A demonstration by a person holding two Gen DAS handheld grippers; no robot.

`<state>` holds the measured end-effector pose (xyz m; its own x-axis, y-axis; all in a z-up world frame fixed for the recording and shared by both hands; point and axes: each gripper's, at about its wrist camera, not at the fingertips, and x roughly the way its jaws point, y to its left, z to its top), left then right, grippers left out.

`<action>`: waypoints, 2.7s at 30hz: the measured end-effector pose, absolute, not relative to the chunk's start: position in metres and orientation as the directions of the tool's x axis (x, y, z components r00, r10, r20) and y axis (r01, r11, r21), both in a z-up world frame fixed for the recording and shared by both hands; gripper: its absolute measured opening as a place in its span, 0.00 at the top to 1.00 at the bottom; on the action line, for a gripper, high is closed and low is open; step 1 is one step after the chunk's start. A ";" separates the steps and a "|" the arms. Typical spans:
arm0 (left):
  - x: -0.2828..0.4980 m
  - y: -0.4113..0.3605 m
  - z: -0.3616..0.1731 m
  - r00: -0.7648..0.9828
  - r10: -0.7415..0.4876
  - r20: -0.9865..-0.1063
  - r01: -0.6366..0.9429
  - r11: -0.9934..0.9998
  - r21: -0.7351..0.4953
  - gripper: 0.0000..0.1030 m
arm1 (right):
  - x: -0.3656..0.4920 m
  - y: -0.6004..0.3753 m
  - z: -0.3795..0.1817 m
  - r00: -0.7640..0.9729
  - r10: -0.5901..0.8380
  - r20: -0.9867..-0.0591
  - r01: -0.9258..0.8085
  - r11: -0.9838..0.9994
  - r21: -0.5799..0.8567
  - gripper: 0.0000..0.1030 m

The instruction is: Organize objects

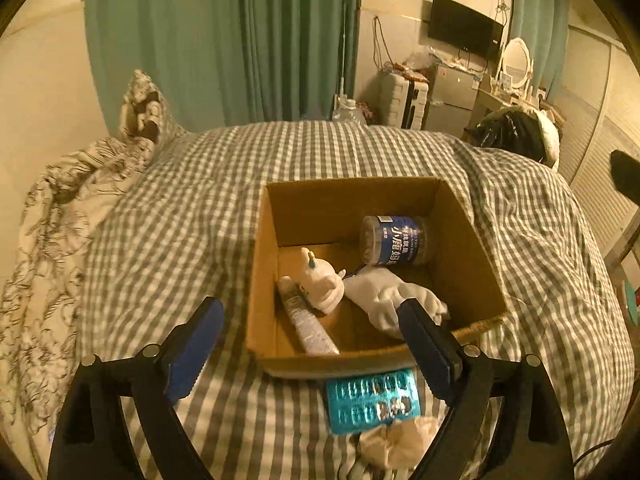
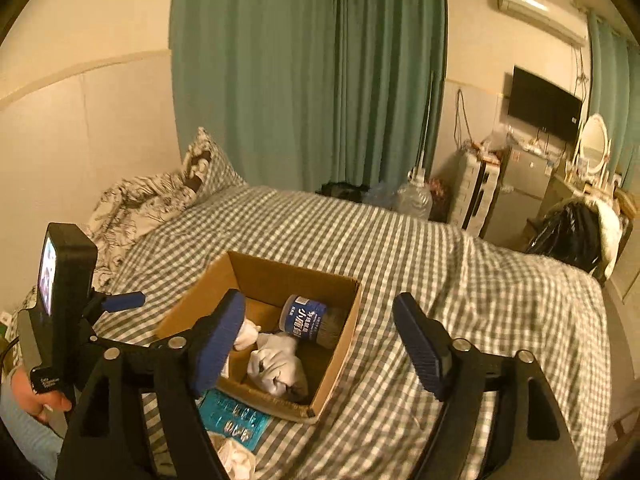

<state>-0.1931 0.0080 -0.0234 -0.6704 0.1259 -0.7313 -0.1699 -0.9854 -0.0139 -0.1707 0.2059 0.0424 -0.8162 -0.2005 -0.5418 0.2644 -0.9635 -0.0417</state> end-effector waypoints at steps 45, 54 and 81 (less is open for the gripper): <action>-0.076 0.061 -0.156 -0.489 0.110 -0.866 -0.353 -0.932 0.081 0.58 | -0.074 0.210 -0.099 -0.630 -0.205 -0.749 0.220 -0.972 0.081 0.07; -0.072 0.036 -0.136 -0.507 0.163 -0.847 -0.322 -0.947 0.010 0.81 | -0.076 0.214 -0.104 -0.620 -0.211 -0.756 0.209 -0.973 0.100 0.07; -0.078 -0.014 -0.103 -0.599 0.111 -0.793 -0.165 -0.986 -0.014 0.81 | -0.126 0.162 -0.182 -0.447 -0.193 -0.874 0.287 -0.956 0.065 0.74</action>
<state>-0.0779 -0.0139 -0.1031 -0.5986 0.1114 -0.7932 -0.1655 -0.9861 -0.0136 -0.1261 0.1624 -0.1821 -0.4467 -0.1929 -0.8736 0.2866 -0.9559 0.0646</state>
